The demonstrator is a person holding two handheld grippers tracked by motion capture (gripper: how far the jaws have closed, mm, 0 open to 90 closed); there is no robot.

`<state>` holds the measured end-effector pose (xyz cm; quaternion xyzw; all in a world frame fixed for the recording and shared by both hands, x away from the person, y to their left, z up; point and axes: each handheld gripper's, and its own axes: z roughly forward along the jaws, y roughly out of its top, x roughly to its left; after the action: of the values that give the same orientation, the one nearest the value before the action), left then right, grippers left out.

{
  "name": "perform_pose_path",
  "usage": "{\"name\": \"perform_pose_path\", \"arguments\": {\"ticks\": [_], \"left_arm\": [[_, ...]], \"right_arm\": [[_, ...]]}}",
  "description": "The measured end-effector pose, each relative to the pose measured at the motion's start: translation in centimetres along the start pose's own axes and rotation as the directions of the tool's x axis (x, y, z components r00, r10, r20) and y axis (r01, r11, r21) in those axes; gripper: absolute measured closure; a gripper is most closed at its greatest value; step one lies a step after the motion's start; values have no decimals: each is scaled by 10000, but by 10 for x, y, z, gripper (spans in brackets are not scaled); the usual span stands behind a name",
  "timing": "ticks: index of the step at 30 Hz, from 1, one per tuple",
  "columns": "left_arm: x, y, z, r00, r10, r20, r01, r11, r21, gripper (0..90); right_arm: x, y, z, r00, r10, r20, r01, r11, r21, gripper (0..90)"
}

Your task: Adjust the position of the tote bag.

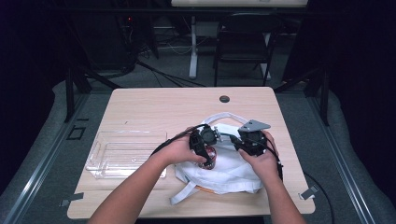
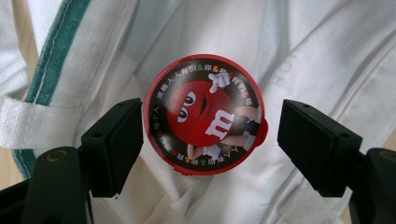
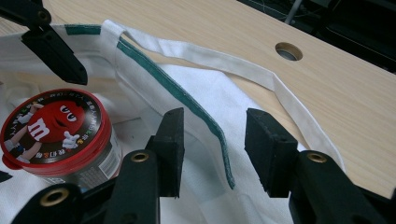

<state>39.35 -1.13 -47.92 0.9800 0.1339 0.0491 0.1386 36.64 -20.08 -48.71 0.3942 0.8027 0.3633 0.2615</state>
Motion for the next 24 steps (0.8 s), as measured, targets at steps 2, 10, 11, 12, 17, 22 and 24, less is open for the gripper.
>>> {"name": "perform_pose_path", "arguments": {"ticks": [2,10,11,12,17,22,24], "left_arm": [[0,1,2,10000,73,-33,-73,10000,63,226],[1,3,7,9999,156,-37,-156,9997,164,221],[1,3,8,9997,188,-154,-186,9997,161,222],[1,3,9,9997,196,-147,-193,9996,192,222],[2,4,12,9998,116,-131,-113,9996,241,222],[5,3,17,10000,3,78,-5,9996,274,221],[5,2,19,10000,16,23,-17,9995,300,221]], "right_arm": [[0,0,0,10000,1,24,-1,10000,-8,581],[0,0,0,10000,10,33,-10,10000,1,582],[0,0,0,10000,21,31,-21,10000,17,582],[0,0,0,10000,6,32,-6,10000,-3,582],[0,0,0,10000,7,24,-7,10000,32,583],[1,0,0,10000,-35,14,35,10000,44,583],[1,0,0,10000,-30,37,30,10000,79,583]]}}
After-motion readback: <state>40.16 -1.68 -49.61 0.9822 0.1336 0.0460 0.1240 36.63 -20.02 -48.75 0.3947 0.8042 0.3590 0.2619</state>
